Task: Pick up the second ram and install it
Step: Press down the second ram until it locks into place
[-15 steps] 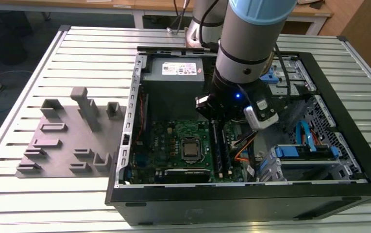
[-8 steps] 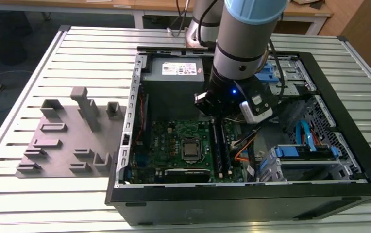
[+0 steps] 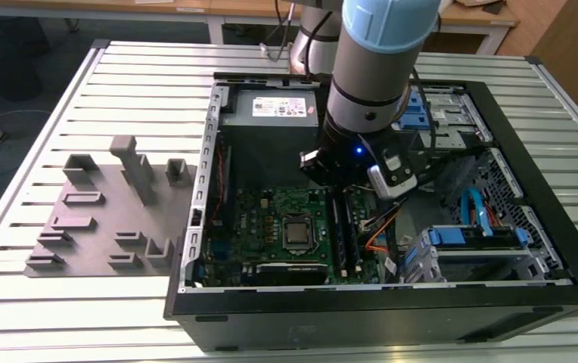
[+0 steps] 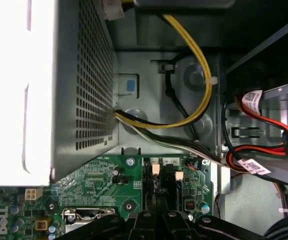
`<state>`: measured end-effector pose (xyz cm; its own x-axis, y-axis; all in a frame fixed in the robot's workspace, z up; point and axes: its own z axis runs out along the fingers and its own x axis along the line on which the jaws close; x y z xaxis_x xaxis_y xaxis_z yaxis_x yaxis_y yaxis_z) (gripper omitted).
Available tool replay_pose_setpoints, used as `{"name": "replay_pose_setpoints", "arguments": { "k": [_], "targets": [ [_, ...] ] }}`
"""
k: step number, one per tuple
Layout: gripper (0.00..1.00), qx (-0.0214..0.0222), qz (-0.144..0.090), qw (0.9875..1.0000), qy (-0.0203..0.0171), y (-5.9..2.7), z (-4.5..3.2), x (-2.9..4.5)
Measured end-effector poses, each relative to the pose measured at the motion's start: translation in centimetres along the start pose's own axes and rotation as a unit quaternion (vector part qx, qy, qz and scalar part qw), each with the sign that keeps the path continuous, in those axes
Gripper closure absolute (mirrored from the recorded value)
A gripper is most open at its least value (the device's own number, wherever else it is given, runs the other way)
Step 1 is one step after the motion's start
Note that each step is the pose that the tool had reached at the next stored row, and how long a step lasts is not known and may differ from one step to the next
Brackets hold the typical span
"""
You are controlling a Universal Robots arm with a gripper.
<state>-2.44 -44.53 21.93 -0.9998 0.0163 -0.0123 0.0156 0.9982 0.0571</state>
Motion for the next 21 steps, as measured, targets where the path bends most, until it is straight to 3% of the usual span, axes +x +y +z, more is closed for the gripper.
{"name": "replay_pose_setpoints", "arguments": {
  "k": [5, 10, 15, 21],
  "targets": [
    [0.93, -0.0002, 0.0, 1.0, -0.0007, 0.01, 0.35, 0.0],
    [0.93, 0.0008, 0.0, 1.0, -0.0011, -0.06, -0.57, 0.0],
    [0.93, 0.0027, 0.0, 1.0, -0.0011, -1.67, -0.66, 0.04],
    [0.93, 0.0109, 0.0, 0.9999, -0.0012, -3.61, -0.6, 0.02]
  ]
}}
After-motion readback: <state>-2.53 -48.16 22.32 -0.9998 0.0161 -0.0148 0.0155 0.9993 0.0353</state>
